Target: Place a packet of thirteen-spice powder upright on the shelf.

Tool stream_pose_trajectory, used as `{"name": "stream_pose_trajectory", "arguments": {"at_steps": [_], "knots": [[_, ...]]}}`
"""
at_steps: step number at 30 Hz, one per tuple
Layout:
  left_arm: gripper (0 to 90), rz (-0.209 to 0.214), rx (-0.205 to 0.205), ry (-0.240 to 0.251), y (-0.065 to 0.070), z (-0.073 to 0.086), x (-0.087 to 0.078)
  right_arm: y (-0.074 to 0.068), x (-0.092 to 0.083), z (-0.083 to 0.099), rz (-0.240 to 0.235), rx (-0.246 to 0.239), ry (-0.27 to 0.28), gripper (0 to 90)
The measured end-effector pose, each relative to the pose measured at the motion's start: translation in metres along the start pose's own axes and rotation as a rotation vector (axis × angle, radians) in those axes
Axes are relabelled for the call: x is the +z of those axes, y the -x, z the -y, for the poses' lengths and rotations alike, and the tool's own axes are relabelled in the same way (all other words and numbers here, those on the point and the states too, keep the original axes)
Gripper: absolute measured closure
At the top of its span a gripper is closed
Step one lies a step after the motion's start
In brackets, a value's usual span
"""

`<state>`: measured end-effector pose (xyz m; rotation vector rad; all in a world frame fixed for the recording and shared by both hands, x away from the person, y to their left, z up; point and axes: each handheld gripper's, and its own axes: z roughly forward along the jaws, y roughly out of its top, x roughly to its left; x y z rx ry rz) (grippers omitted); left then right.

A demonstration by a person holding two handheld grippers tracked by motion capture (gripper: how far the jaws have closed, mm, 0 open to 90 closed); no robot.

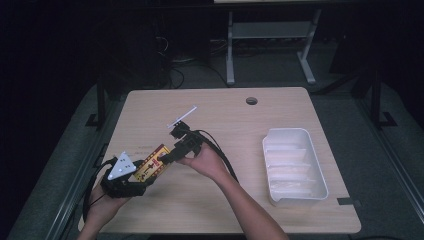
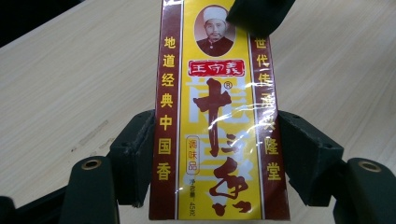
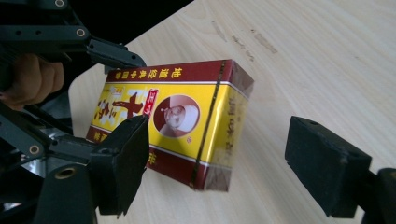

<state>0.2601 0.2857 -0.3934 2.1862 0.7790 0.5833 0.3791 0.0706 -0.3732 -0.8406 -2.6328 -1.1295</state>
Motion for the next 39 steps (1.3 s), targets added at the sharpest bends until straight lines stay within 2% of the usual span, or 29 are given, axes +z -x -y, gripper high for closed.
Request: {"name": "stream_pose_trajectory", "arguments": {"at_steps": [5, 15, 22, 23, 31, 35, 39], "knots": [[32.5, 0.002, 0.004, 0.008, 0.0019, -0.0016, 0.0002, -0.0016, 0.0044, -0.0017, -0.023, 0.005, -0.004, 23.0], [32.6, -0.004, -0.006, 0.028, 0.0007, -0.002, -0.0021, -0.0002, 0.0066, -0.0031, -0.075, 0.047, 0.003, 26.2], [32.6, 0.007, -0.013, 0.04, 0.0005, -0.0026, -0.0023, 0.0004, 0.0085, -0.0035, -0.116, 0.062, 0.002, 30.9], [32.6, 0.009, -0.013, 0.04, 0.0003, -0.0026, -0.0022, -0.0004, 0.0092, -0.0038, -0.13, 0.061, 0.001, 33.8], [32.4, 0.018, -0.017, 0.034, -0.0008, -0.0008, 0.0009, 0.0, 0.0082, -0.004, -0.124, 0.081, -0.009, 37.7], [32.3, 0.025, -0.021, 0.01, -0.003, 0.0017, 0.0049, 0.0004, 0.007, -0.0048, -0.117, 0.088, -0.007, 44.6], [32.3, 0.016, -0.018, 0.007, -0.002, 0.0025, 0.0064, -0.0003, 0.0034, -0.006, -0.123, 0.092, 0.009, 51.2]]}}
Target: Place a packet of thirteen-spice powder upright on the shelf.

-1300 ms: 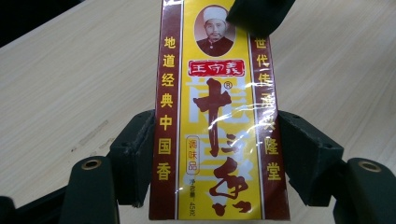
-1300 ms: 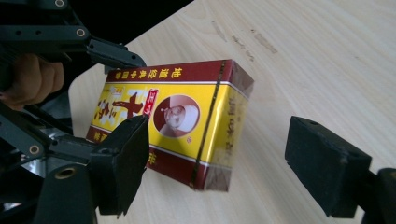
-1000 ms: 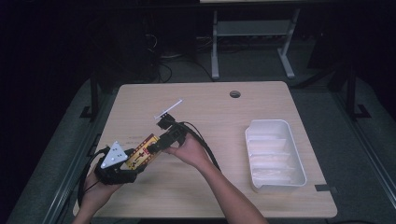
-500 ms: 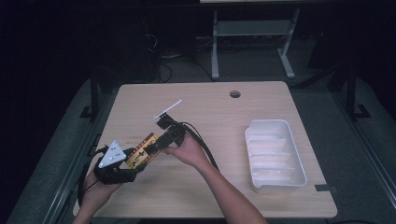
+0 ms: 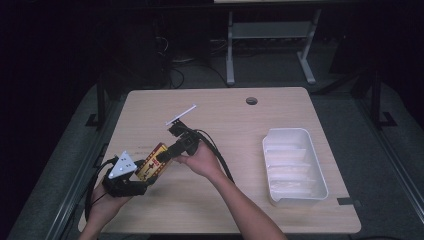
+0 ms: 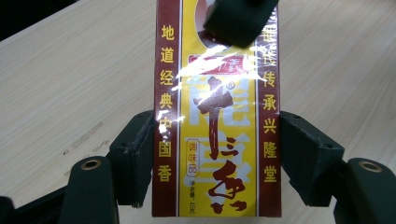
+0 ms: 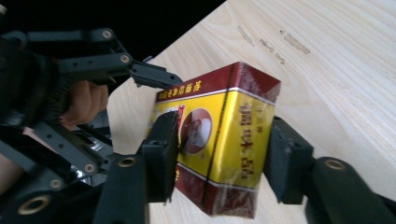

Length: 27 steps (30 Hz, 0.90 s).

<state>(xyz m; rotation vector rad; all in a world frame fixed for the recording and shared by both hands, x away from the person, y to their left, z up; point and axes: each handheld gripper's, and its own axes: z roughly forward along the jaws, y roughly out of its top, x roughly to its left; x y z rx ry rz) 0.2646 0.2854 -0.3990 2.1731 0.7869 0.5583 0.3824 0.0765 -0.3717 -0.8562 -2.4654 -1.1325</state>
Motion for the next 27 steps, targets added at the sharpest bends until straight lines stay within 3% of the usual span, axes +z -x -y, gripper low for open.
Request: {"name": "stream_pose_trajectory", "arguments": {"at_steps": [9, 19, 27], "knots": [[32.2, -0.018, 0.007, -0.014, 0.0, 0.002, 0.003, -0.009, -0.005, -0.005, -0.025, 0.006, 0.03, 63.9], [31.7, -0.038, 0.011, -0.01, -0.002, 0.003, 0.003, -0.013, -0.003, -0.01, -0.014, 0.021, 0.037, 67.2], [30.7, -0.016, 0.002, -0.01, -0.003, 0.006, 0.006, -0.016, -0.002, -0.01, 0.004, 0.016, 0.029, 68.7]]}}
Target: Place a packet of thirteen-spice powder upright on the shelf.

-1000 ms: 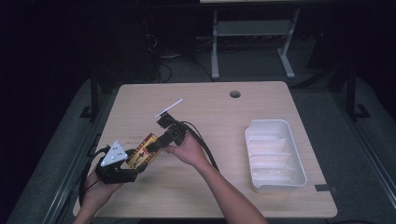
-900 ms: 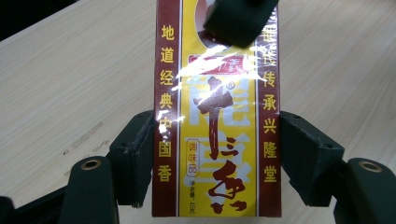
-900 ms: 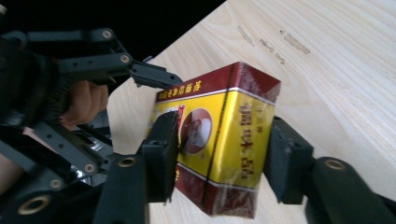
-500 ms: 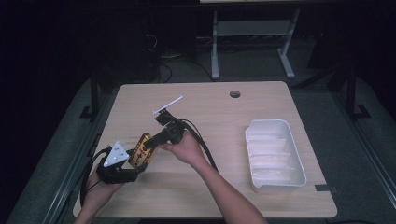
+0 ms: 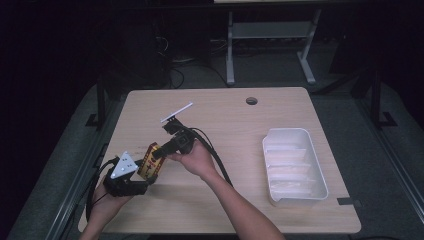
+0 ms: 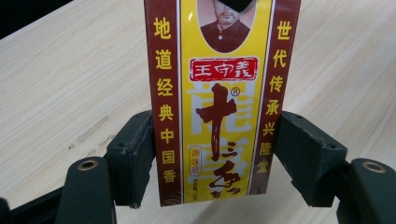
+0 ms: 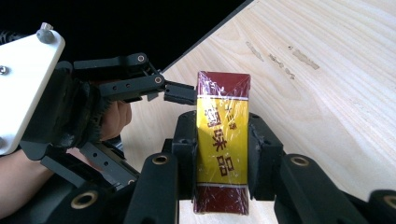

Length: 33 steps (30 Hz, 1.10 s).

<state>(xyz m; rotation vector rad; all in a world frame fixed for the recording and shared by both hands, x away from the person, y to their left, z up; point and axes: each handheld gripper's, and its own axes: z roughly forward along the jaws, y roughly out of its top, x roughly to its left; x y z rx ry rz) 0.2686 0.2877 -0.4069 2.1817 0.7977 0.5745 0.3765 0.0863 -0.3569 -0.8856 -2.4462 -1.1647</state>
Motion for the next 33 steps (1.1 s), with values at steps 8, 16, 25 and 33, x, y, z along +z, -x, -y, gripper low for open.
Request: {"name": "stream_pose_trajectory", "arguments": {"at_steps": [8, 16, 25, 33], "knots": [[28.5, 0.01, -0.029, 0.016, -0.006, 0.003, -0.002, 0.0, -0.008, 0.001, 0.056, -0.03, -0.013, 68.8], [26.7, 0.014, -0.038, 0.015, -0.008, 0.004, -0.003, 0.003, -0.017, 0.002, 0.1, -0.058, -0.025, 68.8], [26.0, 0.016, -0.063, 0.018, -0.013, 0.007, -0.005, 0.005, -0.028, 0.005, 0.133, -0.097, -0.045, 68.7], [24.3, 0.029, -0.075, 0.031, -0.013, 0.007, -0.005, 0.003, -0.042, 0.007, 0.152, -0.13, -0.07, 68.7]]}}
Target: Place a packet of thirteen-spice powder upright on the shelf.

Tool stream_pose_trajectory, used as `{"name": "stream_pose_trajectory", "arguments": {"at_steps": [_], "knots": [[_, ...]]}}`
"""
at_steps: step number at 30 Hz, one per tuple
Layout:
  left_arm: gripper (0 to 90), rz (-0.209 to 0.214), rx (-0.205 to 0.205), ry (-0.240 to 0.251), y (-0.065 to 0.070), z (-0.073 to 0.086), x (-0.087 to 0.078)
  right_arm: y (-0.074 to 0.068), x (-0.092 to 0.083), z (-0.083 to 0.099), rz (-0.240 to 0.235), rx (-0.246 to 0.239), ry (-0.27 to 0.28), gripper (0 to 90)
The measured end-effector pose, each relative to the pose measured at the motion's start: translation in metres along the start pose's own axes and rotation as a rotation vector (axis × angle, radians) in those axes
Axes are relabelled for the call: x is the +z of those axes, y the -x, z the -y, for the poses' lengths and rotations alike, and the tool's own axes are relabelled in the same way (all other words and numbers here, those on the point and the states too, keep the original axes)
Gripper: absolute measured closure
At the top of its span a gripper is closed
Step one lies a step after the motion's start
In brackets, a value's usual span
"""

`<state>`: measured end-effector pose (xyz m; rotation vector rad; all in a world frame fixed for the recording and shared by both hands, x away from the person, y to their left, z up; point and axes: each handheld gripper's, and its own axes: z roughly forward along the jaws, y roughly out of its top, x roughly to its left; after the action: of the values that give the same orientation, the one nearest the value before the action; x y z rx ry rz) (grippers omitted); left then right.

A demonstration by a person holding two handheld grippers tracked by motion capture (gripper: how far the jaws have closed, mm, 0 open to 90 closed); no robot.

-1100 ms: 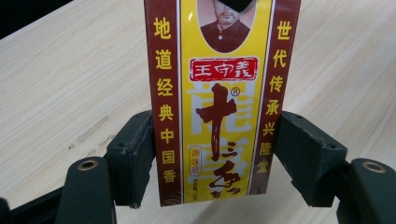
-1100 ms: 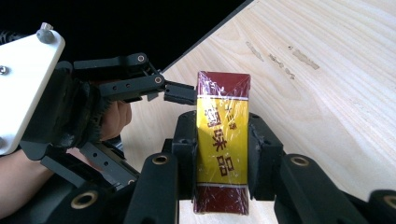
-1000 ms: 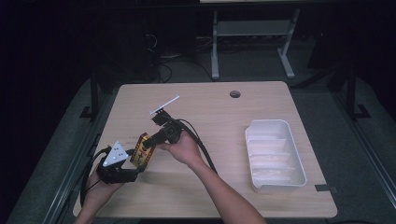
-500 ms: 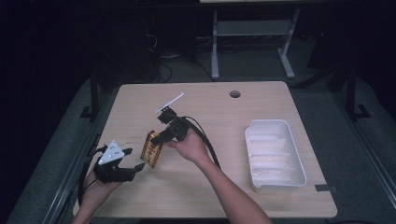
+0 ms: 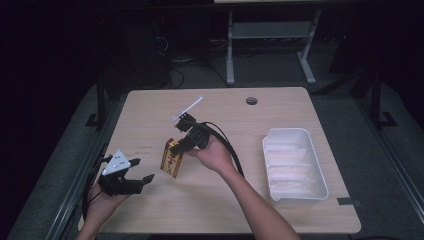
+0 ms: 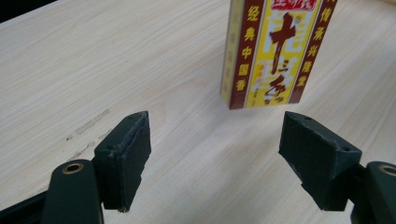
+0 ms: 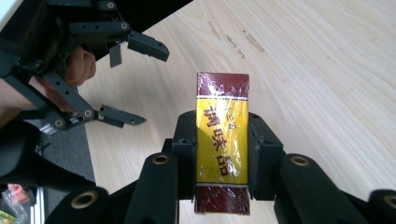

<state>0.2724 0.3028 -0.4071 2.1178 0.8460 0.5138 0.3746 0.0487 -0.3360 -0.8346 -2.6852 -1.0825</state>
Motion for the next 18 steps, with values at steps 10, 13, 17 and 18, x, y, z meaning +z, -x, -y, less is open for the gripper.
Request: {"name": "stream_pose_trajectory", "arguments": {"at_steps": [10, 13, 17, 18], "knots": [[21.3, -0.004, -0.011, -0.003, -0.003, 0.001, 0.0, 0.002, -0.019, 0.006, 0.027, -0.046, -0.015, 68.7], [20.6, -0.004, -0.014, 0.001, -0.003, 0.001, 0.0, 0.004, -0.027, 0.01, 0.037, -0.052, -0.021, 68.6], [20.5, -0.008, -0.015, -0.004, -0.003, 0.002, 0.0, 0.006, -0.033, 0.014, 0.041, -0.052, -0.022, 68.6], [20.6, -0.008, -0.015, -0.004, -0.003, 0.002, 0.0, 0.006, -0.033, 0.014, 0.041, -0.052, -0.022, 68.6]]}}
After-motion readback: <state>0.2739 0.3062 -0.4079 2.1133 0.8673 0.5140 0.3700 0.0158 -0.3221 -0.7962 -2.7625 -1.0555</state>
